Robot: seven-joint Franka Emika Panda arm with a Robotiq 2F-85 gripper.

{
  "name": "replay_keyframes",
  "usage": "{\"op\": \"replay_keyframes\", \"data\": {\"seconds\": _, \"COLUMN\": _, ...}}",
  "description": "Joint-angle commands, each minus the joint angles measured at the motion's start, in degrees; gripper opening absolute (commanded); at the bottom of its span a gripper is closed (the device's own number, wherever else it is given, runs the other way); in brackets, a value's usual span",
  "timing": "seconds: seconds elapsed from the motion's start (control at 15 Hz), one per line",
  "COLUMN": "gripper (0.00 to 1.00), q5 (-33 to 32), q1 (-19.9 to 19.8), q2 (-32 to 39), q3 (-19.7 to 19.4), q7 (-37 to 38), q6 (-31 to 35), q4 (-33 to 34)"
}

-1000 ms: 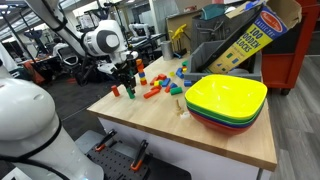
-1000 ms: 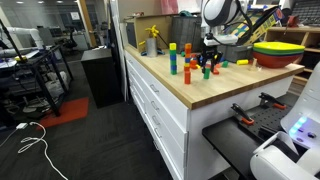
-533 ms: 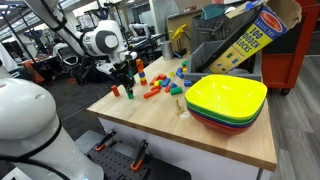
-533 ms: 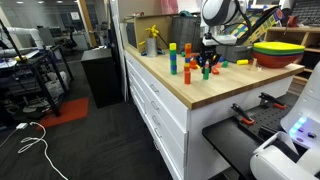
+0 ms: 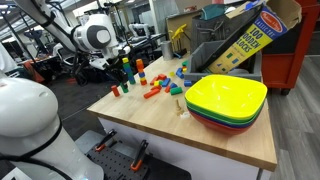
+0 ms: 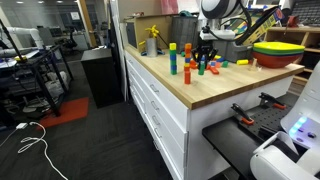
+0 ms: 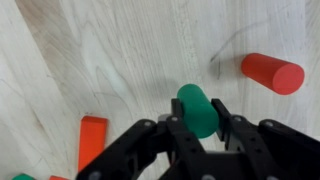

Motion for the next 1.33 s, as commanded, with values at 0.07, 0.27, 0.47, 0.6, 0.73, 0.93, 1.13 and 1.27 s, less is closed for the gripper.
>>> {"op": "replay_keyframes", "data": {"seconds": 0.07, "gripper": 0.08, "q5": 0.31, "q1": 0.85, "q2": -6.35, "q3": 1.69, "q7": 0.96, "q6": -1.27, "q4": -2.22}}
{"op": "replay_keyframes", "data": {"seconds": 0.27, "gripper": 0.08, "q5": 0.12, "q1": 1.32, "q2": -8.55, "q3": 2.91, "q7": 0.94, "q6": -3.39, "q4": -1.96}}
{"op": "replay_keyframes", "data": {"seconds": 0.47, "gripper": 0.08, "q5": -0.55, "q1": 1.66, "q2": -9.36, "q3": 4.46, "q7": 1.68, "q6": -6.30, "q4": -0.94}}
{"op": "replay_keyframes", "data": {"seconds": 0.6, "gripper": 0.08, "q5": -0.68, "q1": 2.07, "q2": -9.31, "q3": 5.49, "q7": 1.67, "q6": -8.07, "q4": 0.03}}
{"op": "replay_keyframes", "data": {"seconds": 0.73, "gripper": 0.08, "q5": -0.27, "q1": 2.57, "q2": -8.58, "q3": 6.35, "q7": 1.39, "q6": -9.27, "q4": 1.17}}
{"op": "replay_keyframes", "data": {"seconds": 0.93, "gripper": 0.08, "q5": -0.46, "q1": 3.21, "q2": -7.78, "q3": 7.48, "q7": 1.67, "q6": -10.25, "q4": 2.48}}
{"op": "replay_keyframes", "data": {"seconds": 1.13, "gripper": 0.08, "q5": -0.76, "q1": 3.33, "q2": -6.54, "q3": 8.03, "q7": 1.80, "q6": -11.52, "q4": 4.16}}
{"op": "replay_keyframes", "data": {"seconds": 1.27, "gripper": 0.08, "q5": -1.14, "q1": 3.18, "q2": -5.41, "q3": 8.33, "q7": 2.06, "q6": -12.45, "q4": 5.44}}
